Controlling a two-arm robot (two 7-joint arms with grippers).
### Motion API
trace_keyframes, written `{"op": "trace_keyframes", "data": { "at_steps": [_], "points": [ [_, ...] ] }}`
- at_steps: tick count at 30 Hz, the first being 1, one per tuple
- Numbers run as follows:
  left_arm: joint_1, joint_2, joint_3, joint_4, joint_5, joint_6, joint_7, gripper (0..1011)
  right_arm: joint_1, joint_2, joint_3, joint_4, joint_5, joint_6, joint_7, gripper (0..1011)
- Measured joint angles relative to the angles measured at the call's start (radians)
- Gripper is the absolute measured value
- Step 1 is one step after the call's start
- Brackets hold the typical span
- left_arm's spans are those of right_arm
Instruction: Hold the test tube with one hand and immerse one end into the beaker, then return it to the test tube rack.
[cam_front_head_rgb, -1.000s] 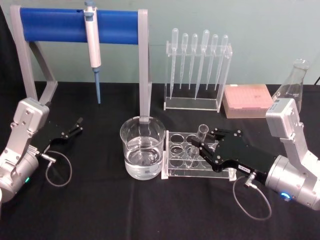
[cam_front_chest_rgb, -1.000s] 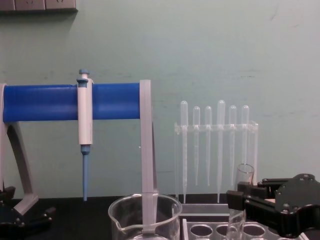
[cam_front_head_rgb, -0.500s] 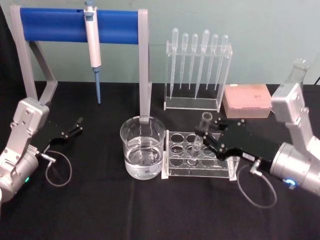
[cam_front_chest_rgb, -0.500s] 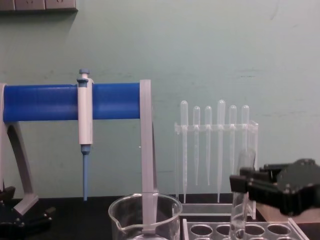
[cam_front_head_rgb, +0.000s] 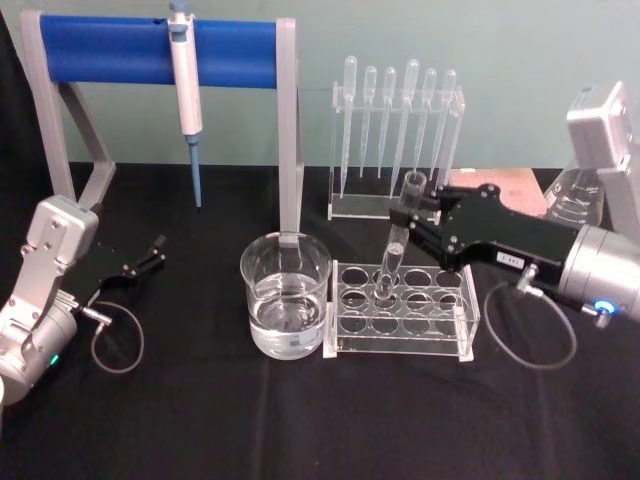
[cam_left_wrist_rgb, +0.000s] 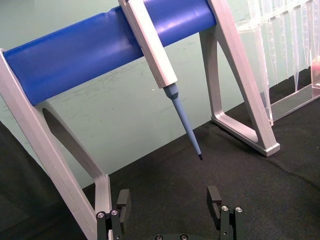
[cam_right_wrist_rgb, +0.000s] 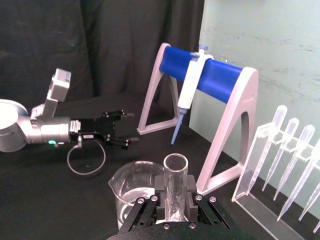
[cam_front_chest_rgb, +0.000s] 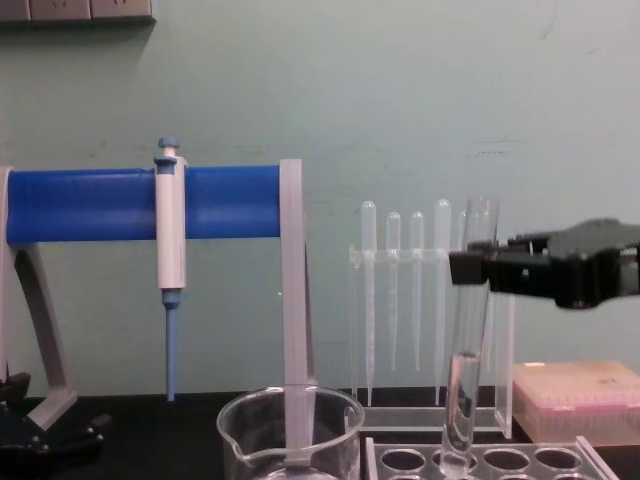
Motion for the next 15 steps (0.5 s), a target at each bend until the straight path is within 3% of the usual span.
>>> {"op": "trace_keyframes", "data": {
  "at_steps": [15],
  "points": [
    [0.0, 0.0, 0.0, 0.0, 0.0, 0.0, 0.0, 1000, 0.092, 0.044, -0.013, -0.029, 0.071, 0.086, 0.015, 241]
  ]
}}
